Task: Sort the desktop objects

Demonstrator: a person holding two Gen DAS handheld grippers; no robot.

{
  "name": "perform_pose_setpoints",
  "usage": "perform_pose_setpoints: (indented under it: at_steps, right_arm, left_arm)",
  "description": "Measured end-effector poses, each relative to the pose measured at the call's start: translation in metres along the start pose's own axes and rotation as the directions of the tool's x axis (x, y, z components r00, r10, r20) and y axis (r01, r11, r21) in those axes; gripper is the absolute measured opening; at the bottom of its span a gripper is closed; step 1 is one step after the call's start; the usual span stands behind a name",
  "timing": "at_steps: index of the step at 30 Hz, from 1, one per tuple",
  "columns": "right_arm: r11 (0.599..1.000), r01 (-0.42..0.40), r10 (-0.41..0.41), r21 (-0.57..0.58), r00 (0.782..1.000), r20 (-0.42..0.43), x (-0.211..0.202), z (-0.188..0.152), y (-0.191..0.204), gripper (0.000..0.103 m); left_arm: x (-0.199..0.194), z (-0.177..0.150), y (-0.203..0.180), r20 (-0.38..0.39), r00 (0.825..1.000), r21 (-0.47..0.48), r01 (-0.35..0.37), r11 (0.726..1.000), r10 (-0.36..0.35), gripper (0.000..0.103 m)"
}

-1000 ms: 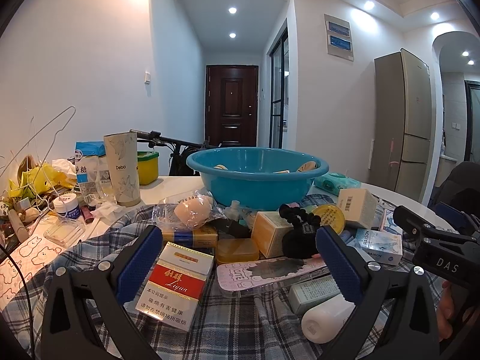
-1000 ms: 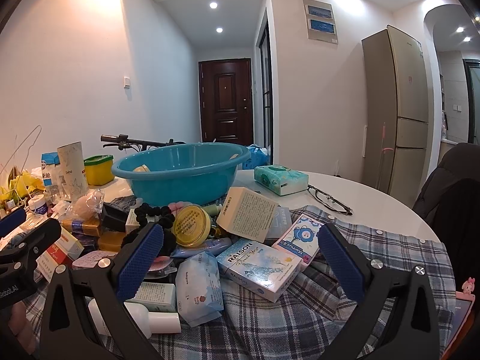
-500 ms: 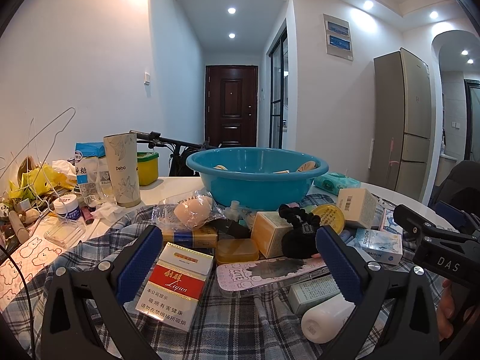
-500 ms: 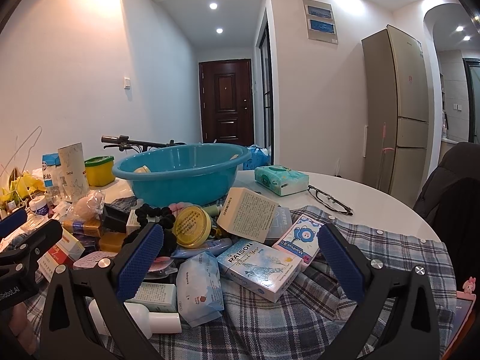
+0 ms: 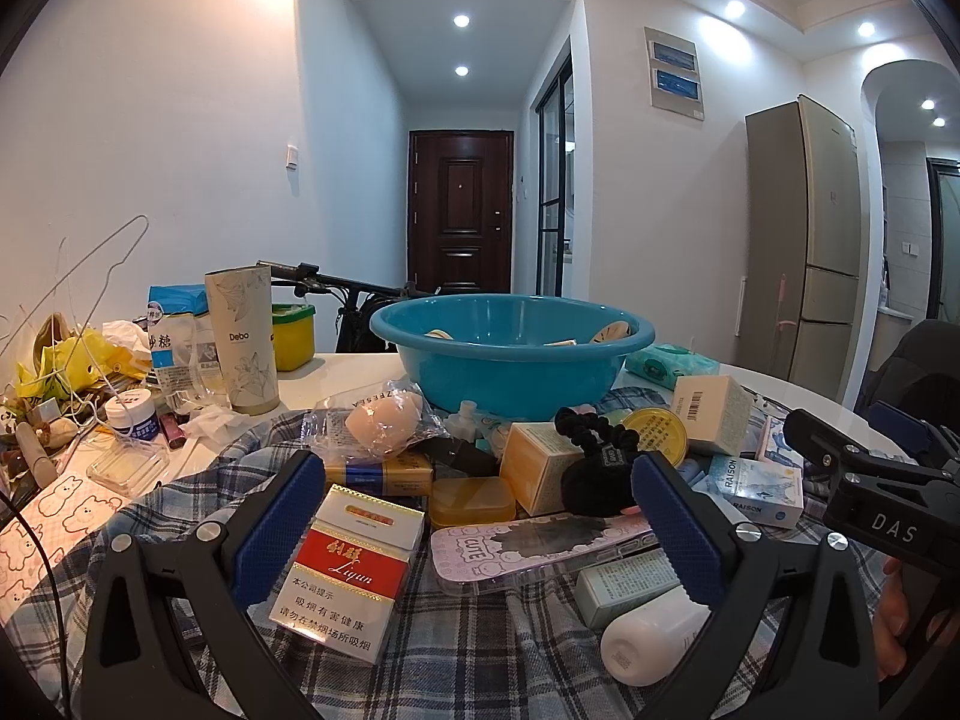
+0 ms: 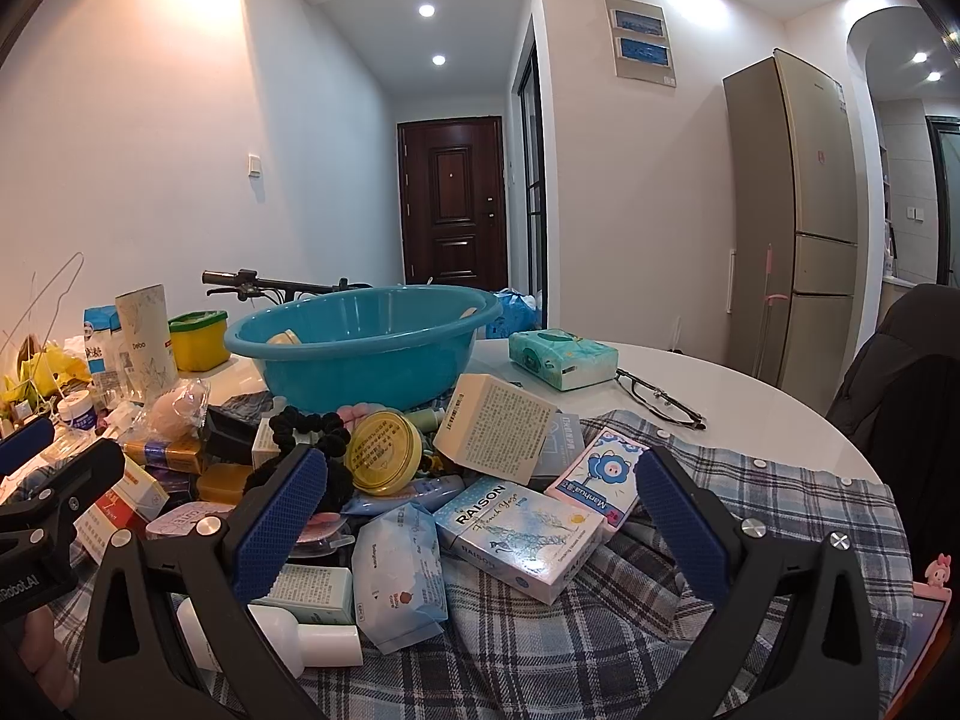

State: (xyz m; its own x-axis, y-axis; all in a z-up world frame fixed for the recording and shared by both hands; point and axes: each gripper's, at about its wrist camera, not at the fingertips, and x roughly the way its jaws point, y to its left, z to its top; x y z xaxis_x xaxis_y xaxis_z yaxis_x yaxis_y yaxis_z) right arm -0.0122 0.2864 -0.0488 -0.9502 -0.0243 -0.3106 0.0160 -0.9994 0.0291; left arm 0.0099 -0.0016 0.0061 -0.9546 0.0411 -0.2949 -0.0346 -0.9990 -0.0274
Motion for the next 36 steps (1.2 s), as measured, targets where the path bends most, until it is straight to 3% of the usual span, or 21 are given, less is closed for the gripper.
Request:
perform_pose_setpoints:
  at_steps: [36]
  right_arm:
    - [1.0,-0.003,0.003,0.018,1.0,-0.006,0.0004,-0.0011,-0.0025,0.103]
  left_arm:
    - [-0.0006,0.0001,-0.0007,0.0,1.0,0.001,0.0,1.0,0.0,0.103]
